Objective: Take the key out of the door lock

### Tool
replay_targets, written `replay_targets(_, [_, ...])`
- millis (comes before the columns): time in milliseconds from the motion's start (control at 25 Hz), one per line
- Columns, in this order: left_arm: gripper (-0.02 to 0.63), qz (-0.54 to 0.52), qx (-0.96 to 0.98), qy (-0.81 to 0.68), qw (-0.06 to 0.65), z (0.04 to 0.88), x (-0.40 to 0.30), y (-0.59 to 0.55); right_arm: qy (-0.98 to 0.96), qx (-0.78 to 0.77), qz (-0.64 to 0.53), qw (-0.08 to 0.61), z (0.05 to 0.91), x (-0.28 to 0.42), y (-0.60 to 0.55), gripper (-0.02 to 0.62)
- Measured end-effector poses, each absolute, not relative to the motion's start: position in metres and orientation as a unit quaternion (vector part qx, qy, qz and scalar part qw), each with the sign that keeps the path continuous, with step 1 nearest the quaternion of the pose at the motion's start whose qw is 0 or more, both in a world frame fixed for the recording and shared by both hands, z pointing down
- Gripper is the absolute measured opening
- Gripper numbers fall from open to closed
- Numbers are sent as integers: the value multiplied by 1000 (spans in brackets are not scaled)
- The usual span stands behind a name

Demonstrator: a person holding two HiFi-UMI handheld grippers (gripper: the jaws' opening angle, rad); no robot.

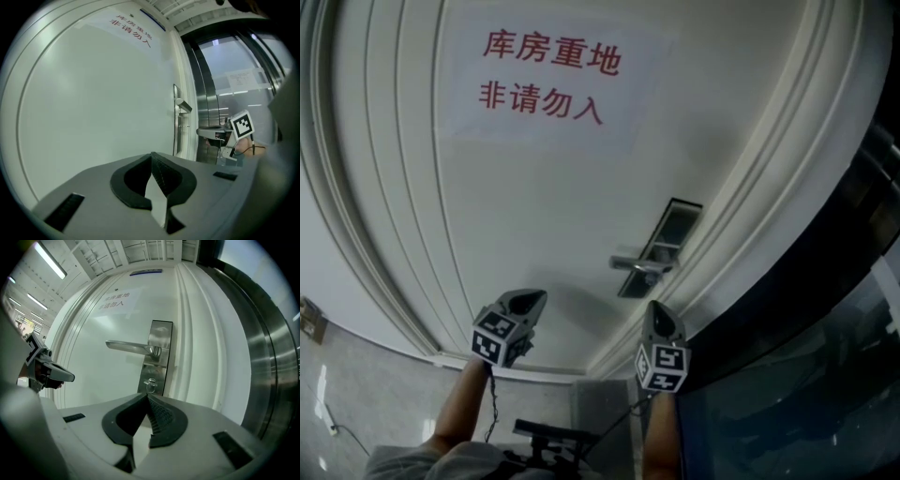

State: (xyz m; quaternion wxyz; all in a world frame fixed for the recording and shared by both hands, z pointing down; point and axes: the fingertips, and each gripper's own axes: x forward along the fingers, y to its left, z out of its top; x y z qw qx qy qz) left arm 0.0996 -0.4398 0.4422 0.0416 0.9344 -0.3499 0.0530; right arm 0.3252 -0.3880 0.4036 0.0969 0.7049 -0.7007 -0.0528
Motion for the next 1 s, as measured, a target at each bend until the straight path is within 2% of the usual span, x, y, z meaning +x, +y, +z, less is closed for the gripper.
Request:
replay_targets(160, [-8,51,933,-354,44,442,99,-445,-702,702,-63,104,399,325,-396,12])
replay_targets(440, [-8,52,931,-359,47,443,96,-451,-686,700,-112,164,391,321,-401,12])
replay_targets(800, [-8,49,930,-360,48,444,95,-453,-586,667,-288,360,388,320,-406,12])
replay_targets(1000, [-8,45,929,-363,50,445,93,-453,-537,634,-357,426,391,319,-407,12])
